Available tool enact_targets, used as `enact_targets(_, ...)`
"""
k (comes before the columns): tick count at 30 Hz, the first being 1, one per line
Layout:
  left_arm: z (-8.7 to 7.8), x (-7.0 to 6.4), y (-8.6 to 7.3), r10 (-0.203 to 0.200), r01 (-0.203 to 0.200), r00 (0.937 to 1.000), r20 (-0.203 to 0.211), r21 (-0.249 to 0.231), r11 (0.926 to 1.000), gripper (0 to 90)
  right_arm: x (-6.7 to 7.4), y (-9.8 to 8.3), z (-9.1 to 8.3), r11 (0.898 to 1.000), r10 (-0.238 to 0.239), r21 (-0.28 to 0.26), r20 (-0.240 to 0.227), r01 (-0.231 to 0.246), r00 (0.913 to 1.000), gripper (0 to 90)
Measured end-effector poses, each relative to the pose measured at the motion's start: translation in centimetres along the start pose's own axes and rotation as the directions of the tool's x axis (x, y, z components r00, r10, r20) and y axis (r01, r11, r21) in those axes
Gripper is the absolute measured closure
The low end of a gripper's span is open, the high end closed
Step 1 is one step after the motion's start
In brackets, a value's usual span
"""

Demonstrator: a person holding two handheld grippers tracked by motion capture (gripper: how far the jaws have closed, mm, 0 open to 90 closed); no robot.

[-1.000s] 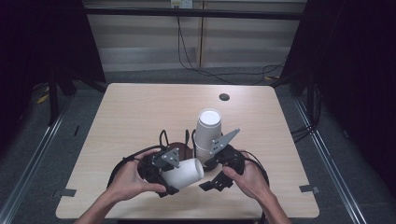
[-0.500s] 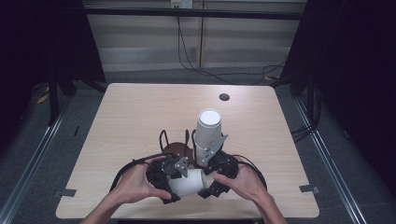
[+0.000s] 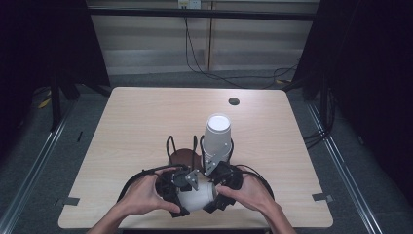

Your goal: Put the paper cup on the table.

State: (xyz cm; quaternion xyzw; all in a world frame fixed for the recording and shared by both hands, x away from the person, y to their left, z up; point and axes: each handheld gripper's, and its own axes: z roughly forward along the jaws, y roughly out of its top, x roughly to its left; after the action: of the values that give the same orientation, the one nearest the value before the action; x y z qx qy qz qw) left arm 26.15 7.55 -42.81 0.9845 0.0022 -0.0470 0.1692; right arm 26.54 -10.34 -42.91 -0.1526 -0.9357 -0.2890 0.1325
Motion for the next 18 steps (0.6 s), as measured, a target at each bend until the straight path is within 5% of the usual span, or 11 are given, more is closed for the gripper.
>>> enact_targets(13,0.06,-0.1,0.24,0.005,-0.005,0.9998,0.019,-0.007,1.0,15.7,0.2,0.06,0.32,1.0,-0.016,-0.009,-0.005,0.016,0.9999,24.0)
enact_targets(18,0.14,-0.24,0.13,0.018,-0.018,0.9997,-0.015,-0.034,0.9993,14.2,0.38,0.07,0.17,1.0,-0.03,-0.007,0.017,0.03,0.9994,25.0)
